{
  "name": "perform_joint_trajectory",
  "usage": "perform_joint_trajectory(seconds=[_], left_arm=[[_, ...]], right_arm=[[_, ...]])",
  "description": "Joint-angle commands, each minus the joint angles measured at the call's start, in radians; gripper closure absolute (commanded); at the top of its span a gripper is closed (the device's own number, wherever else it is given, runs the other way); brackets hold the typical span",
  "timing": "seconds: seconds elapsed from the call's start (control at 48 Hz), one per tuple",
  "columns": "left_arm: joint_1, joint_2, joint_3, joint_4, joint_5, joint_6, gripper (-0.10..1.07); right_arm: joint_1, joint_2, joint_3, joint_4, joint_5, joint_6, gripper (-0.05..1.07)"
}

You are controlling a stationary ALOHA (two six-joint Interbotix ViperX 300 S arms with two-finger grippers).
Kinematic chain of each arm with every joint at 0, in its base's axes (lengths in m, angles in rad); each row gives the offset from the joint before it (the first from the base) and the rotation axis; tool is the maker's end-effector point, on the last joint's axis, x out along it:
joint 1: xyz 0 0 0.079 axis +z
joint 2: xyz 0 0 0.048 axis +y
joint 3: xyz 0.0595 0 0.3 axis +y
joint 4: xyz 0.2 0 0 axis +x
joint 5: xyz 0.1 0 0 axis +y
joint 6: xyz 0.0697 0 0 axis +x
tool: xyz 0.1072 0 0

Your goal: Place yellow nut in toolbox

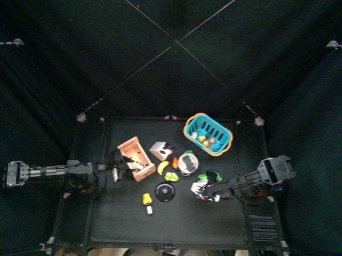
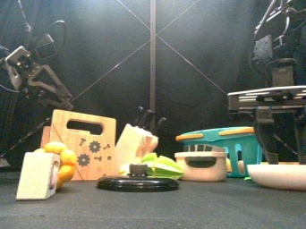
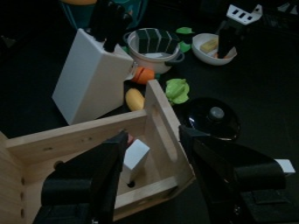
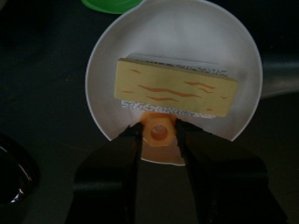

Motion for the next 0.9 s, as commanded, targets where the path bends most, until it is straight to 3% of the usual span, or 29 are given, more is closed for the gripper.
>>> perform_joint_trajectory(seconds=[0.0, 0.229, 0.417, 0.521, 0.646, 0.771, 0.875], left_arm=[[-0.002, 0.002, -0.012, 0.000, -0.005, 0.000, 0.10], [-0.002, -0.008, -0.012, -0.003, -0.005, 0.002, 0.10], [-0.002, -0.097, 0.014, -0.026, -0.014, -0.005, 0.10], [-0.002, -0.126, 0.037, -0.074, -0.020, -0.005, 0.10], [-0.006, -0.126, 0.041, -0.098, -0.060, 0.002, 0.10], [-0.041, -0.126, 0.066, -0.083, -0.163, 0.002, 0.10], [-0.048, -0.127, 0.078, -0.083, -0.189, 0.000, 0.10]], right_arm=[[0.002, -0.038, -0.017, -0.005, 0.005, -0.003, 0.36], [0.017, -0.097, -0.077, -0.127, 0.072, -0.017, 0.37], [0.012, -0.161, -0.137, -0.482, 0.063, -0.040, 0.37], [-0.018, -0.170, -0.160, -0.624, -0.029, -0.114, 0.37], [-0.138, -0.135, -0.198, -0.739, -0.247, -0.275, 0.37], [-0.235, -0.048, -0.288, -0.793, -0.394, -0.425, 0.37], [-0.291, 0.043, -0.400, -0.807, -0.503, -0.526, 0.37]])
